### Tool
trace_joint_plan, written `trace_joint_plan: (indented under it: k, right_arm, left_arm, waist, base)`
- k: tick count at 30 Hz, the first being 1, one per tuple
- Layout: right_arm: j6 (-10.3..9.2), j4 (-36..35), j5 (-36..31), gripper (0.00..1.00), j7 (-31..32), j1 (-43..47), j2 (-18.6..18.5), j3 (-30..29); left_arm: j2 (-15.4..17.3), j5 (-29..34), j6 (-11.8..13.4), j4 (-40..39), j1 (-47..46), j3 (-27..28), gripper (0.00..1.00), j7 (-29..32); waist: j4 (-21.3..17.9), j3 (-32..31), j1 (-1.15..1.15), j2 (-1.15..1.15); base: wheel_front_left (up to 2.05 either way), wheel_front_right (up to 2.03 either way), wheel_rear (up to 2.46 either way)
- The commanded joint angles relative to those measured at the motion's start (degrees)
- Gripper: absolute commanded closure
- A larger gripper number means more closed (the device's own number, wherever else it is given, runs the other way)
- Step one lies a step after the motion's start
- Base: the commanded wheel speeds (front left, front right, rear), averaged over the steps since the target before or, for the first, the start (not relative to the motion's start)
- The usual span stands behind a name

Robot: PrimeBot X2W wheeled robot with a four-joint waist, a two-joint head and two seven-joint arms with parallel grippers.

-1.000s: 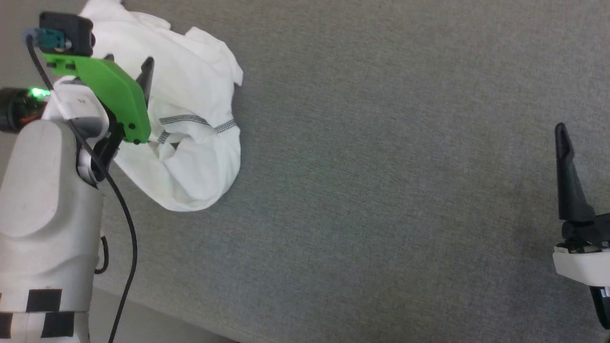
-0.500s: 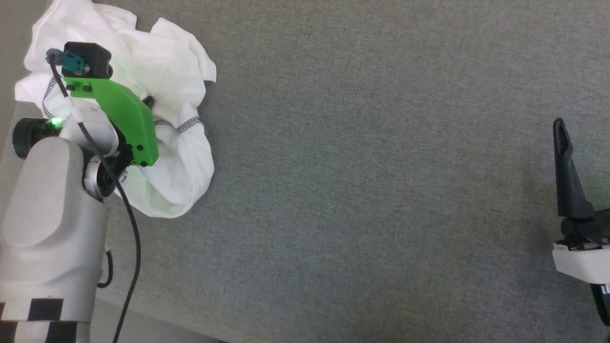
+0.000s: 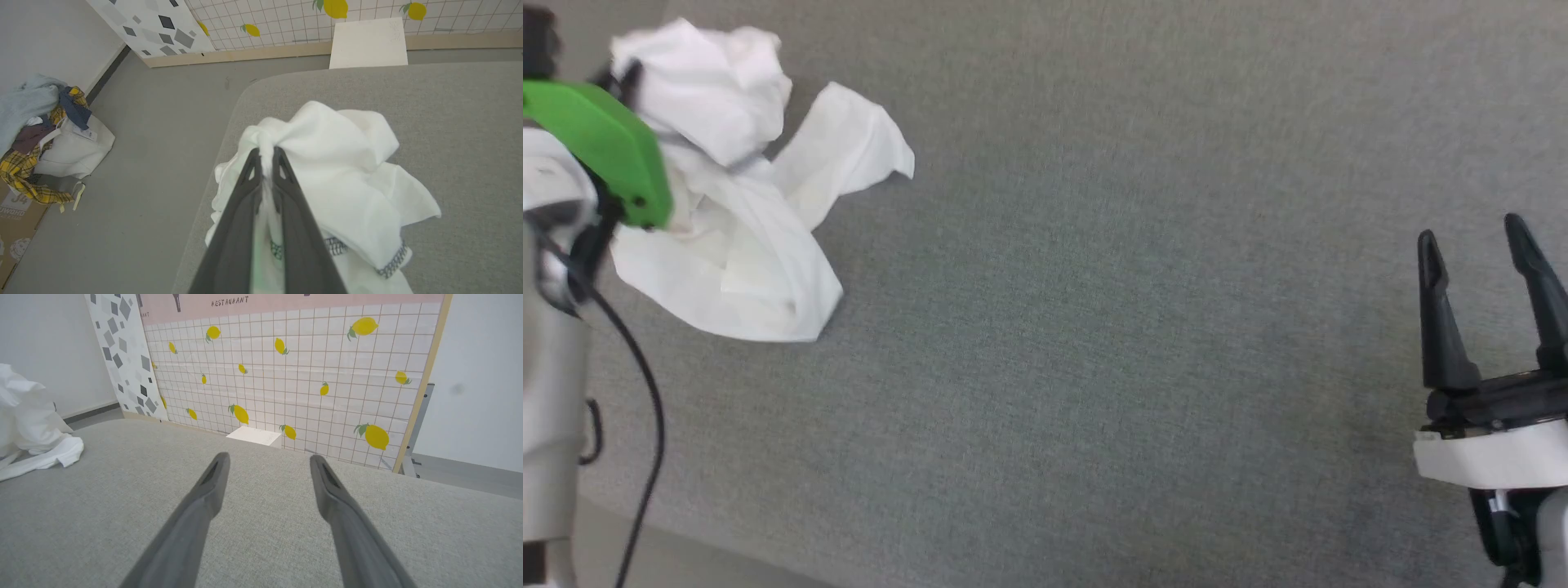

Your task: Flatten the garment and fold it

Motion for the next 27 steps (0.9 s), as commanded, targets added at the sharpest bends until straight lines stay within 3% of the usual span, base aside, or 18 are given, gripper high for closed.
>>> trace_joint_plan:
  k: [1,13,20,27]
  right_arm:
    - [-0.09,0.83,-0.11,0.00,-0.70,-0.45,0.81,0.07]
    - [-0.09,5.72,-1.09,0.00,-2.51,3.47,6.22,-1.10]
    - [-0.09,7.14,-1.30,0.00,-2.75,5.11,7.78,-1.55]
    - [-0.09,6.83,-0.81,0.00,-2.78,5.49,8.16,-2.32]
  left_arm:
    - [1.05,0.66,-0.04,-0.98,-1.78,0.34,1.00,-0.96]
    - [4.00,3.93,-0.76,-7.74,-10.66,-2.52,1.00,-0.86]
    - [0.97,2.74,-0.97,-9.71,-18.20,-4.28,1.00,0.36]
    - [-4.56,0.96,-0.87,-9.64,-25.90,-6.74,1.00,0.28]
  waist:
    - [-1.21,-5.26,0.00,0.00]
    - [-3.48,-17.05,0.00,0.00]
    - [-5.63,-21.90,0.00,0.00]
    - [-7.88,-23.29,0.00,0.00]
  base:
    - [0.00,0.00,0.00]
    - [0.00,0.00,0.00]
    - [0.00,0.00,0.00]
    - [0.00,0.00,0.00]
